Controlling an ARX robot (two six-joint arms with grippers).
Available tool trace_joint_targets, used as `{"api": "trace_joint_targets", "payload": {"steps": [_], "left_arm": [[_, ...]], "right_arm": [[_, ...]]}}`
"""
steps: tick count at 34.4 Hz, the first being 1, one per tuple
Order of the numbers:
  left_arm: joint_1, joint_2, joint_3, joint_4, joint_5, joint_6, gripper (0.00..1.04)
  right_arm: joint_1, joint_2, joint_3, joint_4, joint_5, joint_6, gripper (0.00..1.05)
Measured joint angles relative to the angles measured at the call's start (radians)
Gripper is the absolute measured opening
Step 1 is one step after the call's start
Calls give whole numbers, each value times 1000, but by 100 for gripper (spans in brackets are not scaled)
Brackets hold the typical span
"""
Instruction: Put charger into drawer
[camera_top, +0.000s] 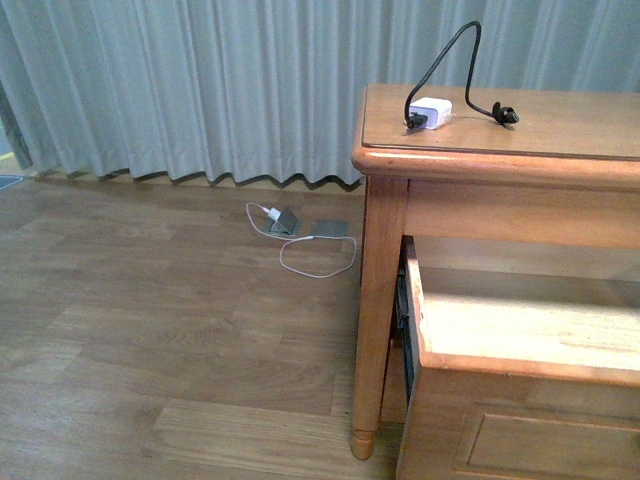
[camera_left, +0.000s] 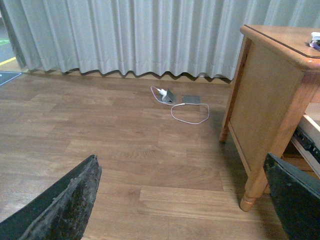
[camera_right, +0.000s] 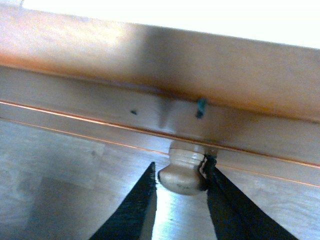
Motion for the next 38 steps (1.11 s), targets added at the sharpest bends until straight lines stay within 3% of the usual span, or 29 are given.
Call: {"api": "trace_joint_targets", "payload": {"steps": [4,9,14,20,28,29,31,33,38], "left_arm": [[0,0,0,0,0,0,98],[0,0,0,0,0,0,98],[0,0,0,0,0,0,98],[0,0,0,0,0,0,98],[0,0,0,0,0,0,98],[0,0,0,0,0,0,98],[0,0,0,0,0,0,98],[0,0,0,0,0,0,98],[0,0,0,0,0,0,98]], "right_arm": [[-18,-111,-25,-93,-68,1,47],[-64,-369,-35,-301,-167,16,77],[-105,-560,-30,-451,-230,45,97],[-168,-801,-12,-617,-320,88,96],[-232,-949,-13,-647,-359,137,96],[-217,-956,-30,-601,-316,135,93],[-164,-1012,-152,-315,-88,112,81],[-130,-1063,-214,-151,26,102,68],[-91,-1126,-240,-134,76,95,45]]}}
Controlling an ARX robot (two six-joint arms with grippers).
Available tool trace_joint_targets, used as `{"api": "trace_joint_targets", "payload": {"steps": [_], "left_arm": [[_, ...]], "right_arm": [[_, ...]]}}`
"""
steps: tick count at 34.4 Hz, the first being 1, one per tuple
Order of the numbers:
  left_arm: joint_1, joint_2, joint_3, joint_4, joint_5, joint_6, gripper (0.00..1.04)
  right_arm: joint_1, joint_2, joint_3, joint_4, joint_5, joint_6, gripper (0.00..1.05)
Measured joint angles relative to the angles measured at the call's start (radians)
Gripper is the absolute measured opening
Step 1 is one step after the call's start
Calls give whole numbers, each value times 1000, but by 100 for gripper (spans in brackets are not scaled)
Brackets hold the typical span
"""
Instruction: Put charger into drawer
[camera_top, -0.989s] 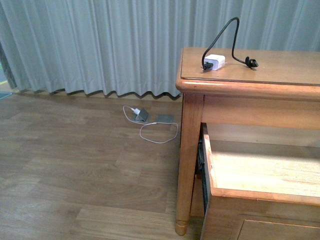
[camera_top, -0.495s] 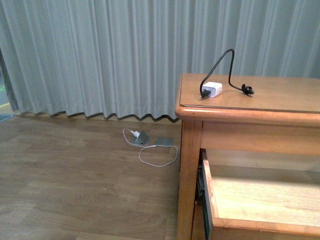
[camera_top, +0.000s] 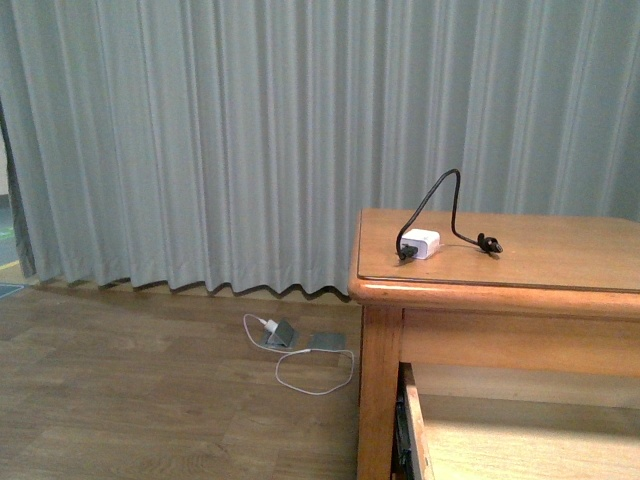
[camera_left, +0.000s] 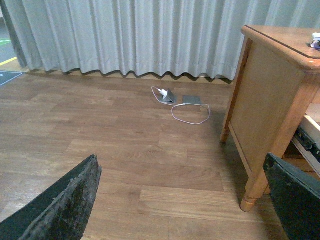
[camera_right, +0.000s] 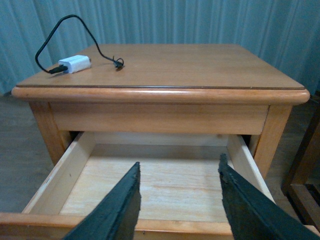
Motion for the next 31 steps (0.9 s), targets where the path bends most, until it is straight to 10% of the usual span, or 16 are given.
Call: {"api": "trace_joint_targets", "payload": {"steps": [9,25,31], "left_arm": [[0,0,0,0,0,0,98],[0,0,0,0,0,0,98],[0,0,0,0,0,0,98]], "right_arm": [[124,-103,-36,-70,116,-7,1],[124,-252,-80,-168,119,-8,3],[124,-260,-80,-171,119,-8,40]]}}
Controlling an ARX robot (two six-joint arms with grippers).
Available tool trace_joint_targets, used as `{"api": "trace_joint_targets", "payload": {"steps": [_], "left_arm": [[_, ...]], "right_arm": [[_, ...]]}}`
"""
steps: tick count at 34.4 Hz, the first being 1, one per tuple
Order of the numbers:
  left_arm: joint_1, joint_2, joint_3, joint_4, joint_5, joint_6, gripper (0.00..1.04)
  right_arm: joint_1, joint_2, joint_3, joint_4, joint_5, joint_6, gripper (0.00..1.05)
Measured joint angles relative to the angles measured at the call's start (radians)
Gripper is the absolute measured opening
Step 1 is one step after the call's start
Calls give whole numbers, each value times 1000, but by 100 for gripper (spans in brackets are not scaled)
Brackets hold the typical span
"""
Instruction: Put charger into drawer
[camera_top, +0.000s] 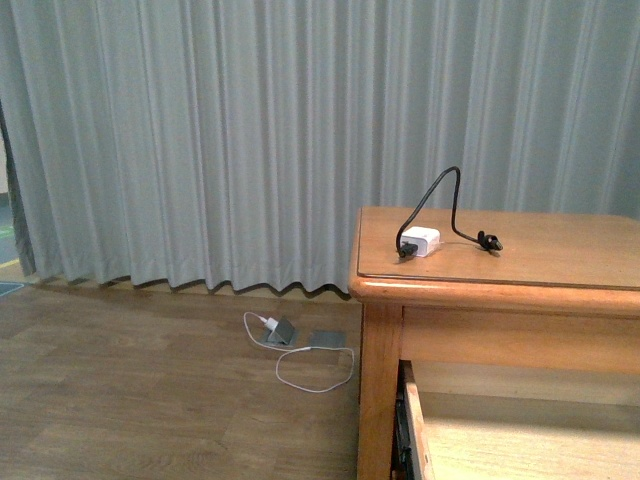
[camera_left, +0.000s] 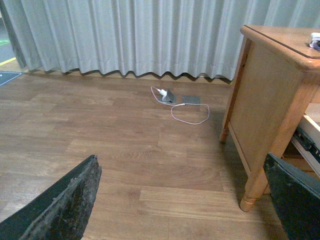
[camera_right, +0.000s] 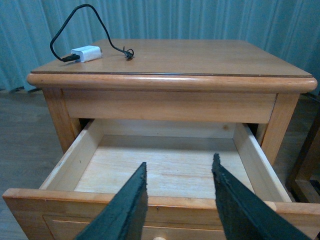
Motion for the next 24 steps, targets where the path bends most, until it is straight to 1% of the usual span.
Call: {"api": "trace_joint_targets", "payload": {"steps": [5,7,8,9,10,11,12,13,16,18,19,21,24], "left_arm": [[0,0,0,0,0,0,98],[0,0,0,0,0,0,98],[-13,5,1,0,-37,-16,98],[-48,25,1,6,-150,-48,98],[-108,73,3,30,-276,-94,98],[-153,134,8,58,-376,-136,98],[-175,200,19,93,-392,-153,98],[-176,252,32,128,-378,-155,98],[-141,467,124,260,-260,-151,98],[-124,627,213,345,-190,-115,98],[-130,866,362,450,-109,-44,98],[-145,959,427,482,-94,-15,98],[-196,1153,576,529,-58,33,98]], "right_arm": [[0,0,0,0,0,0,73],[0,0,0,0,0,0,84],[0,0,0,0,0,0,89],[0,0,0,0,0,0,95],[0,0,0,0,0,1,98],[0,0,0,0,0,1,96],[0,0,0,0,0,0,95],[0,0,0,0,-1,0,96],[0,0,0,0,0,1,96],[0,0,0,0,0,0,96],[0,0,0,0,0,0,96],[0,0,0,0,0,0,96],[0,0,0,0,0,0,96]]}}
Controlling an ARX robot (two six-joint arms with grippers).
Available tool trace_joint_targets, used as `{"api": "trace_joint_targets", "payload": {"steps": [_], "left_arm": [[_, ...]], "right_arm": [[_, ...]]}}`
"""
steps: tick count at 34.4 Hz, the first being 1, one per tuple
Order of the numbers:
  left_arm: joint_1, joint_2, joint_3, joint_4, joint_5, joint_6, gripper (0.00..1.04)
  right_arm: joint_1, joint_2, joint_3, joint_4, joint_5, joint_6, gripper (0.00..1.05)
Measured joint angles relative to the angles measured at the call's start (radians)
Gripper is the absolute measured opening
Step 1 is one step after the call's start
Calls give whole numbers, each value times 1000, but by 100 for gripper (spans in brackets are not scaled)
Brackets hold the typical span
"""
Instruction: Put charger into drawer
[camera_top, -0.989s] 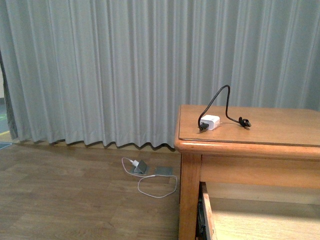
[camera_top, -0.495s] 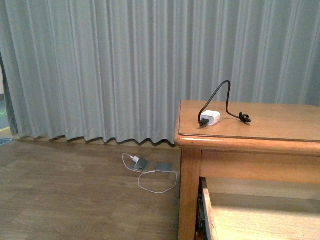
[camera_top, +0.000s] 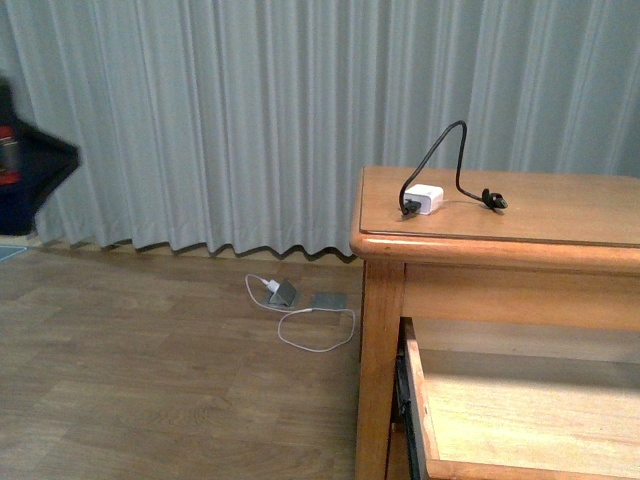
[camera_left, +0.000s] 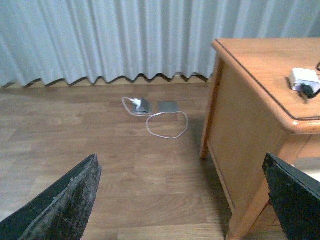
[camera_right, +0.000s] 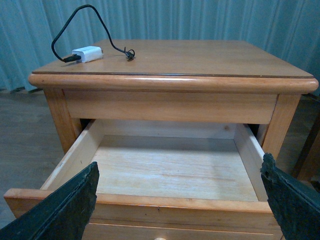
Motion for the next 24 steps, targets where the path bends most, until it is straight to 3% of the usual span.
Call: {"api": "trace_joint_targets", "payload": {"steps": [13,24], "left_arm": [[-172,547,537,-22,119,133,98],[-283,856,892,-75,132,180,98]], "right_arm": [[0,0,0,0,0,0,96],[0,0,0,0,0,0,96]]}}
